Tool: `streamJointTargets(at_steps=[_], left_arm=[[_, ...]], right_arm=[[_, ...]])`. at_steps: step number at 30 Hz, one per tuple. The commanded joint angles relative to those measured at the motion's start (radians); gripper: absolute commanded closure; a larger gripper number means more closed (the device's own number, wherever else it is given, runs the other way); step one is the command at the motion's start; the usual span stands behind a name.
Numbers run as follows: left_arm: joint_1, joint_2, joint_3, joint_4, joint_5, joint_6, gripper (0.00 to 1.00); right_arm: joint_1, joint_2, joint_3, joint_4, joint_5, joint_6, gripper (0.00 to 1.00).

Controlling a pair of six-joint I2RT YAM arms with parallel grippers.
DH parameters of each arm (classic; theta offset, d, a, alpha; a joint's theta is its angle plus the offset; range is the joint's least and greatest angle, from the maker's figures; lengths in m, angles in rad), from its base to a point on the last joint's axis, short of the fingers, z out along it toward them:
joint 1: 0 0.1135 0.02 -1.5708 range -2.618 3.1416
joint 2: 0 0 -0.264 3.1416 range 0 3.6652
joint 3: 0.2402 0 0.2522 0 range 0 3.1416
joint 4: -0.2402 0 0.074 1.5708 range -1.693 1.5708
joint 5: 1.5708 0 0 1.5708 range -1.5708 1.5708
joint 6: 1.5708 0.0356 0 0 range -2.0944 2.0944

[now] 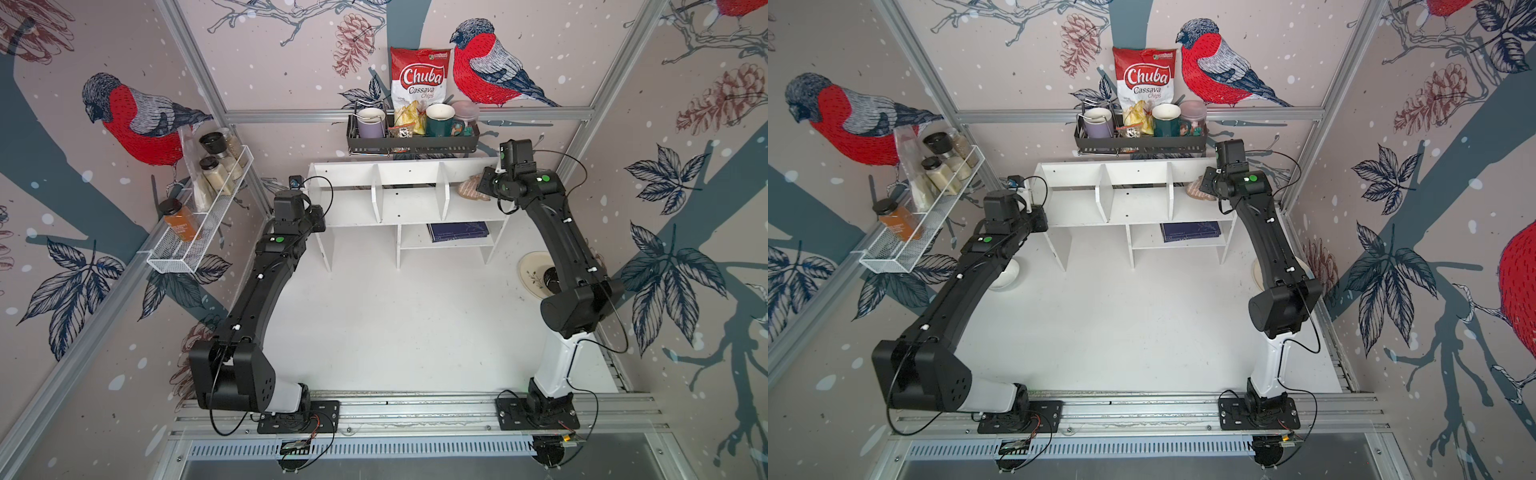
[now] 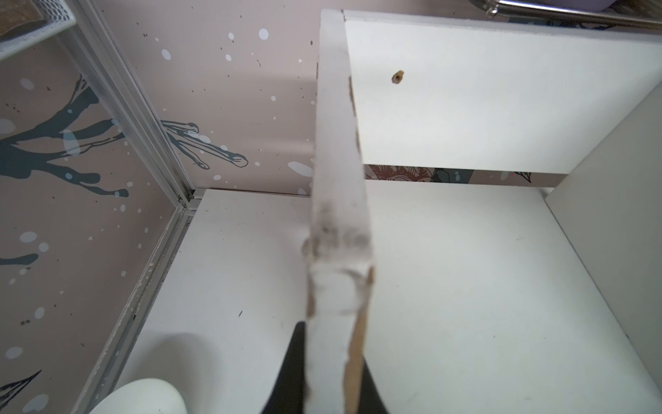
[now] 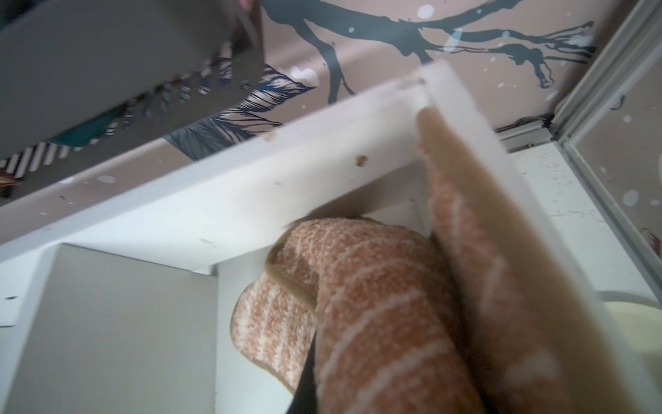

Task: Wipe the bookshelf clean with a cloth
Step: Wipe the dust from the shelf.

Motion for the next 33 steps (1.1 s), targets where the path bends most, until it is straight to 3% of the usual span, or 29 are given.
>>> streamJointTargets(at_steps=[1, 8, 12, 15, 20, 23, 29, 33], left_arm=[[-0.003, 0.047, 0.039, -0.022, 0.232, -0.051, 1.0], [-0.008, 0.033, -0.007, 0.006, 0.265, -0.066, 1.0], [-0.009, 0.005, -0.051, 0.015, 0.26, -0.07, 1.0], [-0.009, -0.003, -0.062, 0.01, 0.27, -0.069, 1.0], [-0.021, -0.001, -0.062, -0.007, 0.283, -0.062, 1.0], [-0.025, 0.002, -0.06, -0.015, 0.265, -0.058, 1.0], [-0.029, 0.011, -0.057, -0.027, 0.262, -0.048, 1.0], [-0.03, 0.015, -0.057, -0.035, 0.262, -0.045, 1.0]], right_arm=[[0.027, 0.019, 0.022, 0.005, -0.031, -0.012, 1.0], [0.05, -0.036, -0.157, 0.057, -0.058, 0.006, 1.0], [0.049, -0.149, -0.343, 0.105, 0.03, 0.01, 1.0], [0.013, -0.201, -0.393, 0.101, 0.074, 0.019, 1.0], [-0.022, -0.195, -0.314, 0.036, 0.178, -0.025, 1.0], [-0.027, -0.124, -0.186, -0.004, 0.205, -0.052, 1.0], [0.015, 0.024, 0.066, -0.06, 0.144, -0.071, 1.0], [0.04, 0.037, 0.073, -0.042, 0.087, -0.053, 1.0]])
